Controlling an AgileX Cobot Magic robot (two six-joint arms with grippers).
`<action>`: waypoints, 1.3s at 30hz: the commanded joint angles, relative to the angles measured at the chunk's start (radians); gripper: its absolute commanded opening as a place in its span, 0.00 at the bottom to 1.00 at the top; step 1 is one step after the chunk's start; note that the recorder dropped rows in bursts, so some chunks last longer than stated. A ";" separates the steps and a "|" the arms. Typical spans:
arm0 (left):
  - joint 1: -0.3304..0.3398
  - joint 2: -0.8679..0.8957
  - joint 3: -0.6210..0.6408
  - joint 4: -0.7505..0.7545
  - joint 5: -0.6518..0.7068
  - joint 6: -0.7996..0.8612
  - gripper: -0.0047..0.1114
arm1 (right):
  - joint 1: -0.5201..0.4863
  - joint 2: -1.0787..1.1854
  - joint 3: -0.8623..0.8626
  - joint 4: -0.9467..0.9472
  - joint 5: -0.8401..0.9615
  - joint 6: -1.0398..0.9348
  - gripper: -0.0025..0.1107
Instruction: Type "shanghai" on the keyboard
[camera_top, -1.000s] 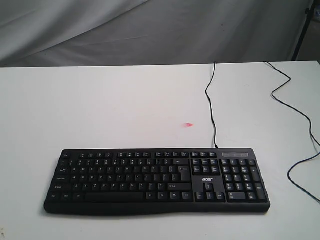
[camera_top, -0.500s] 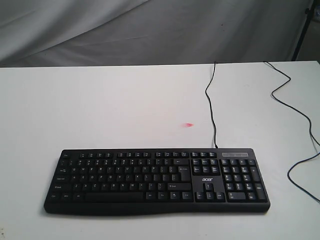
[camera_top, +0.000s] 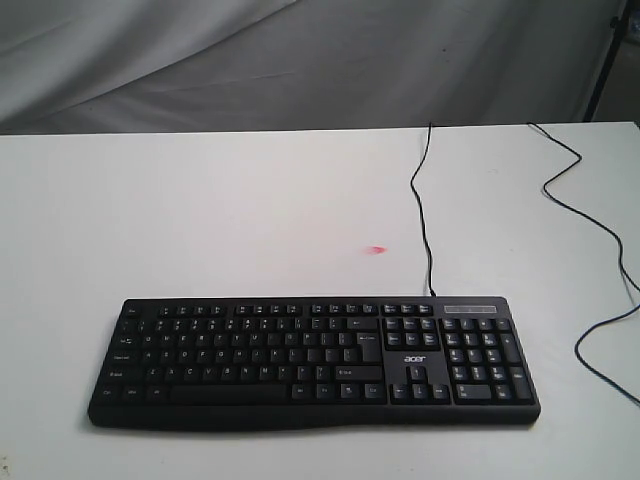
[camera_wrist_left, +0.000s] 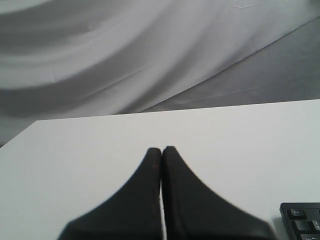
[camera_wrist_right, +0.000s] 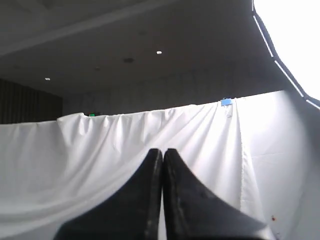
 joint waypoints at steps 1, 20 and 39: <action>-0.004 0.003 0.005 -0.001 -0.005 -0.003 0.05 | -0.007 0.100 -0.166 -0.082 0.139 -0.030 0.02; -0.004 0.003 0.005 -0.001 -0.005 -0.003 0.05 | 0.001 0.511 -0.798 0.180 0.590 -0.580 0.02; -0.004 0.003 0.005 -0.001 -0.005 -0.003 0.05 | 0.001 0.887 -0.998 0.580 0.980 -1.051 0.02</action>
